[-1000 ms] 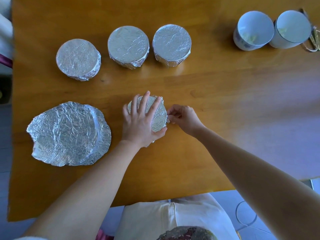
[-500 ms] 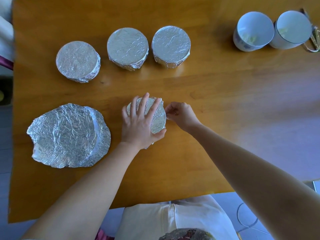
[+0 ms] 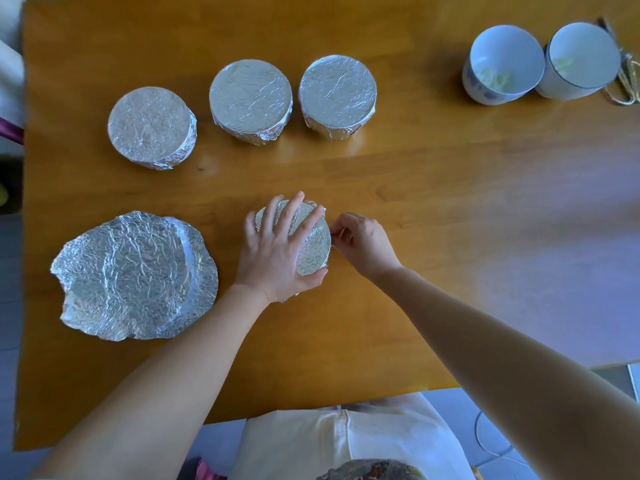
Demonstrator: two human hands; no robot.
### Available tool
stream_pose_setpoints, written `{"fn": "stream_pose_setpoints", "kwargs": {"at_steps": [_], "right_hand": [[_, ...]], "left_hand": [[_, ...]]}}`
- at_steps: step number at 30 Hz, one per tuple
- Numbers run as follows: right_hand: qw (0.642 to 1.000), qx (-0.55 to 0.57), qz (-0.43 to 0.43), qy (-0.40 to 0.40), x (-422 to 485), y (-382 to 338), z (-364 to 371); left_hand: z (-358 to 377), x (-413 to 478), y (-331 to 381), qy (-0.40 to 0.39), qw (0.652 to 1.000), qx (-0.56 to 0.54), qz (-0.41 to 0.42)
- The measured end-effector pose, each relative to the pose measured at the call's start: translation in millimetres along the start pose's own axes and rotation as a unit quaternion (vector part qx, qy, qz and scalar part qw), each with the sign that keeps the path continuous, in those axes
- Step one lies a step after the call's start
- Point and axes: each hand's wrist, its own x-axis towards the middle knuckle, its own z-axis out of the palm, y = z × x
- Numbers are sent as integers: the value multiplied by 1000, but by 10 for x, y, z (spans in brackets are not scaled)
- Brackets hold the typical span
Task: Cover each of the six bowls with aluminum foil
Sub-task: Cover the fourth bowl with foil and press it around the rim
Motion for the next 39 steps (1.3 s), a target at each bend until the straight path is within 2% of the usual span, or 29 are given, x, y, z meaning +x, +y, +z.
{"fn": "stream_pose_setpoints", "kwargs": {"at_steps": [6, 19, 24, 27, 33, 39], "right_hand": [[1000, -15, 1, -3, 46, -27, -21], [995, -8, 37, 87, -116, -82, 125], [982, 114, 123, 81, -180, -128, 141], [976, 150, 148, 59, -243, -126, 104], [971, 205, 120, -19, -276, -99, -18], [983, 152, 100, -8, -105, -72, -12]], "left_hand": [[-15, 1, 6, -7, 1000, -3, 0], [-12, -2, 18, -5, 1000, 10, -5], [-8, 0, 18, -5, 1000, 9, -7], [-8, -4, 25, -2, 1000, 3, -12], [-1, -5, 28, 0, 1000, -1, -16], [3, -5, 29, -6, 1000, -2, -20]]}}
